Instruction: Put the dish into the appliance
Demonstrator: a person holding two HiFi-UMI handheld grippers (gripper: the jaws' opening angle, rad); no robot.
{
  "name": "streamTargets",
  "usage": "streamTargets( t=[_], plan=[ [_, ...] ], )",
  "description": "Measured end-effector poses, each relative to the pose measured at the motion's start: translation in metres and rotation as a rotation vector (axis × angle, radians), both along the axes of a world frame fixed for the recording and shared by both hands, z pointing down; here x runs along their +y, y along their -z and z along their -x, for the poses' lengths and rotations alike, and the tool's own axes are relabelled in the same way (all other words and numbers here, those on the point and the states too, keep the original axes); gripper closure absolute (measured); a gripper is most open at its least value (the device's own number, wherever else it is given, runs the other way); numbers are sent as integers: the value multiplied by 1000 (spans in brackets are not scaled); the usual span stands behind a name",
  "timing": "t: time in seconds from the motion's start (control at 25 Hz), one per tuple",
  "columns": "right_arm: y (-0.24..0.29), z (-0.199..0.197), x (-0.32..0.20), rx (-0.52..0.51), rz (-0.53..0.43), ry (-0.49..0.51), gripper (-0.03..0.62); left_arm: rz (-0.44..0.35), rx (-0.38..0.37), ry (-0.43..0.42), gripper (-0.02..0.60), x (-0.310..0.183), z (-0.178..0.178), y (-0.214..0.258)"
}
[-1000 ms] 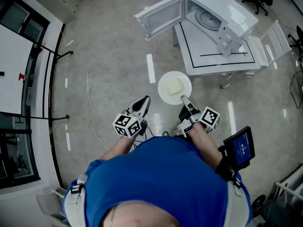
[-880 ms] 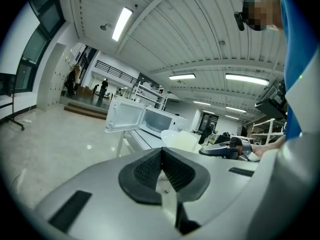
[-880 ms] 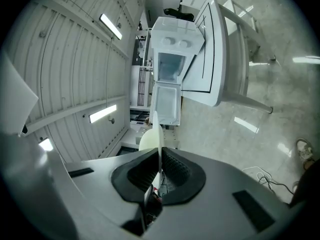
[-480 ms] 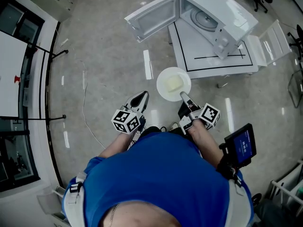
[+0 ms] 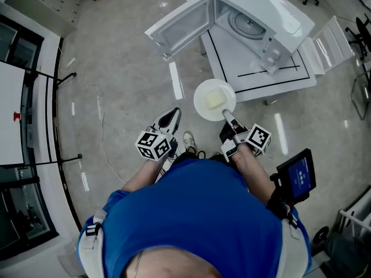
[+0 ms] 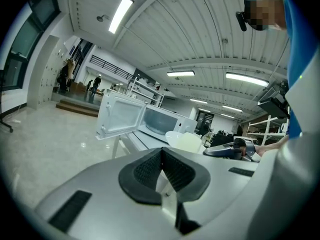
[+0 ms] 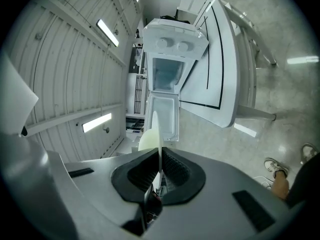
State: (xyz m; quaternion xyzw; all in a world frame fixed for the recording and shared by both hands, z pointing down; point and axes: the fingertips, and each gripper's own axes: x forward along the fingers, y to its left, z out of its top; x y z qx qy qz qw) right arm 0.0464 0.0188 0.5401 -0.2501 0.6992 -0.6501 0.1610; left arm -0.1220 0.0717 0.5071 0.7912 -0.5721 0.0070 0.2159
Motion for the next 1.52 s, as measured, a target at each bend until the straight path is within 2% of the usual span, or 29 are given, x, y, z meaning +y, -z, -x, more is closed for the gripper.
streamTargets(
  t=[0.44,0.8,1.12,1.52],
  plan=[
    [-7,53,-51,7,37,-165,582,3,-3,-161,575,-67,61,2],
    [-4,88,-81,-10,4,-294,582,-18,-4,-261,575,-97,100,1],
    [-5,75,-99,7,20,-366,582,-24,18,-312,575,-121,94,3],
    [-8,56,-153,4,30,-407,582,-33,2,-358,575,-179,71,3]
  ],
)
